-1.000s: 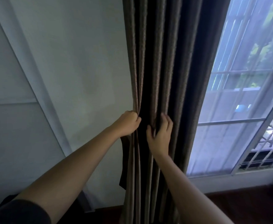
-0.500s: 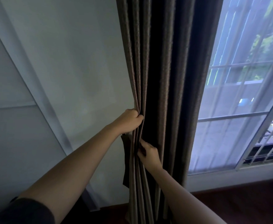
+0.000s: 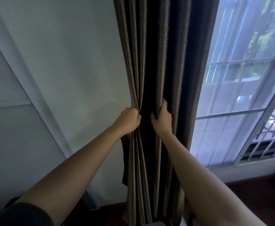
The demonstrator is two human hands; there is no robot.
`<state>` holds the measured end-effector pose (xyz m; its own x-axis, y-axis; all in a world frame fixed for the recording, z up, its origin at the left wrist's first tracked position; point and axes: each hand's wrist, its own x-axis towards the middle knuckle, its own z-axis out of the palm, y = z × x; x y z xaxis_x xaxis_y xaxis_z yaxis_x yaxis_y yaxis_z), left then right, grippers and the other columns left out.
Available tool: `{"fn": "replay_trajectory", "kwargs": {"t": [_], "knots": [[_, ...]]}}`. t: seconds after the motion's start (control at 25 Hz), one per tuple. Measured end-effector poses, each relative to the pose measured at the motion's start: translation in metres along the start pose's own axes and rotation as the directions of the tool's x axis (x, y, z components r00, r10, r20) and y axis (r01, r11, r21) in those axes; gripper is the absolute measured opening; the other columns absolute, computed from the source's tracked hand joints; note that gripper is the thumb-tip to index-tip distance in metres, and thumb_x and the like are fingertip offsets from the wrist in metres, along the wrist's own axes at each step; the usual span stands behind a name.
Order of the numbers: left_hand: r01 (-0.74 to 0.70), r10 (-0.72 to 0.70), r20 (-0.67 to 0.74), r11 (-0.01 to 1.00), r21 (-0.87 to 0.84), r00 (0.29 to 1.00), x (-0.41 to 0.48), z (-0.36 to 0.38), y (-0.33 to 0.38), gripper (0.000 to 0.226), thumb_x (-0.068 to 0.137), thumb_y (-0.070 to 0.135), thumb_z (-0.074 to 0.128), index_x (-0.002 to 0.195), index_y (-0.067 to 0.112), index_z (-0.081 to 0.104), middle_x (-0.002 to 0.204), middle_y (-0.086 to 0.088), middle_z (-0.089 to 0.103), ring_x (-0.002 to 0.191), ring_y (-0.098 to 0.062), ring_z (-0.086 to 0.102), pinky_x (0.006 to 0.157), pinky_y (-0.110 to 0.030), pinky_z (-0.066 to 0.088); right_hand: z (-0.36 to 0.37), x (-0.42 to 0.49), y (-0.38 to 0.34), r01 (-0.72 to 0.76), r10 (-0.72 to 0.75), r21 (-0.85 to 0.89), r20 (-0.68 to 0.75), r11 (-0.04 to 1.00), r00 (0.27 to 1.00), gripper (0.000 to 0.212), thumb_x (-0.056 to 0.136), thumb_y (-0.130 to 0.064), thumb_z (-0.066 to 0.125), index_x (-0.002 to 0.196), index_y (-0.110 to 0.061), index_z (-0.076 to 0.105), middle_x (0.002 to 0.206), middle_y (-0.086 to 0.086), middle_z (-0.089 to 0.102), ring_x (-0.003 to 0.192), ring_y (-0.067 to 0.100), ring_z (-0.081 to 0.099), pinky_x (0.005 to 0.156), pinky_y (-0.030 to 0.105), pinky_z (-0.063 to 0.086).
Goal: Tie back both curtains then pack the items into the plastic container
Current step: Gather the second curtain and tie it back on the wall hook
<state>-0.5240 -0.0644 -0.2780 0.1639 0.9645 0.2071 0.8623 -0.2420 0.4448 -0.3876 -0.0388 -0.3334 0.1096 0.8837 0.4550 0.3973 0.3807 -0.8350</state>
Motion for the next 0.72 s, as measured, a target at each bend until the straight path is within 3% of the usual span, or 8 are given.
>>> {"fn": "replay_trajectory", "kwargs": {"t": [0.12,0.2,0.32,0.44,0.52,0.64,0.72], "knots": [[0.018,-0.018,0.026,1.0,-0.005,0.999,0.002,-0.002,0.0,0.025,0.096,0.012,0.036,0.085,-0.001,0.053,0.069,-0.011,0.047,0.059,-0.023,0.047,0.057,-0.034,0.04,0.012,-0.033,0.038,-0.005,0.036,-0.099,0.311,0.995,0.95,0.056,0.084,0.005,0.054,0.135,-0.014,0.041,0.122,0.009,0.061,0.114,0.021,0.059,0.1,0.039,0.048],[0.036,-0.033,0.051,0.998,-0.052,0.998,0.005,-0.003,0.001,0.024,0.096,0.013,0.036,0.077,0.006,0.048,0.064,-0.006,0.042,0.053,-0.017,0.041,0.051,-0.03,0.036,0.022,-0.069,0.063,-0.003,0.038,-0.096,0.367,0.995,0.929,0.053,0.085,0.003,0.054,0.134,-0.016,0.045,0.123,0.007,0.061,0.116,0.017,0.057,0.102,0.038,0.046],[0.06,-0.048,0.081,0.986,-0.153,0.996,0.006,-0.001,0.005,0.03,0.091,0.022,0.044,0.064,0.012,0.036,0.061,-0.005,0.04,0.052,-0.017,0.04,0.05,-0.03,0.033,0.04,-0.087,0.07,0.011,0.008,-0.055,0.335,0.998,0.942,0.055,0.085,0.003,0.053,0.136,-0.017,0.045,0.122,0.006,0.062,0.114,0.016,0.058,0.103,0.031,0.045],[0.039,-0.027,0.062,0.979,-0.201,0.998,0.005,0.006,0.014,0.038,0.081,0.038,0.057,0.061,0.009,0.043,0.059,-0.008,0.042,0.052,-0.022,0.041,0.049,-0.032,0.035,0.049,-0.085,0.065,0.052,-0.039,-0.033,0.303,0.998,0.952,0.049,0.081,0.005,0.052,0.127,-0.013,0.054,0.114,0.007,0.065,0.106,0.017,0.061,0.094,0.035,0.051],[0.018,-0.02,-0.016,0.993,-0.121,1.0,0.008,0.009,0.019,0.047,0.085,0.045,0.057,0.062,0.005,0.05,0.057,-0.008,0.046,0.049,-0.02,0.047,0.048,-0.032,0.04,0.045,-0.092,0.064,0.051,-0.03,-0.062,0.305,0.997,0.952,0.043,0.084,0.004,0.051,0.125,-0.009,0.056,0.11,0.01,0.066,0.103,0.017,0.061,0.092,0.036,0.051],[0.021,-0.026,-0.051,0.996,-0.089,0.998,0.011,0.007,0.017,0.038,0.095,0.029,0.046,0.065,0.005,0.049,0.058,-0.005,0.046,0.051,-0.018,0.047,0.053,-0.036,0.042,0.027,-0.094,0.055,0.087,-0.057,-0.078,0.32,0.993,0.946,0.046,0.085,-0.004,0.054,0.131,-0.01,0.052,0.121,0.01,0.061,0.112,0.013,0.054,0.097,0.026,0.043],[0.039,-0.041,-0.025,0.997,-0.073,0.999,0.012,0.004,0.013,0.031,0.096,0.02,0.041,0.07,0.004,0.048,0.06,-0.005,0.045,0.054,-0.019,0.047,0.057,-0.036,0.042,0.01,-0.078,0.042,0.188,-0.186,-0.164,0.032,0.968,0.982,0.052,0.083,-0.015,0.059,0.134,-0.013,0.048,0.134,0.007,0.05,0.126,0.014,0.042,0.105,0.024,0.031]]}}
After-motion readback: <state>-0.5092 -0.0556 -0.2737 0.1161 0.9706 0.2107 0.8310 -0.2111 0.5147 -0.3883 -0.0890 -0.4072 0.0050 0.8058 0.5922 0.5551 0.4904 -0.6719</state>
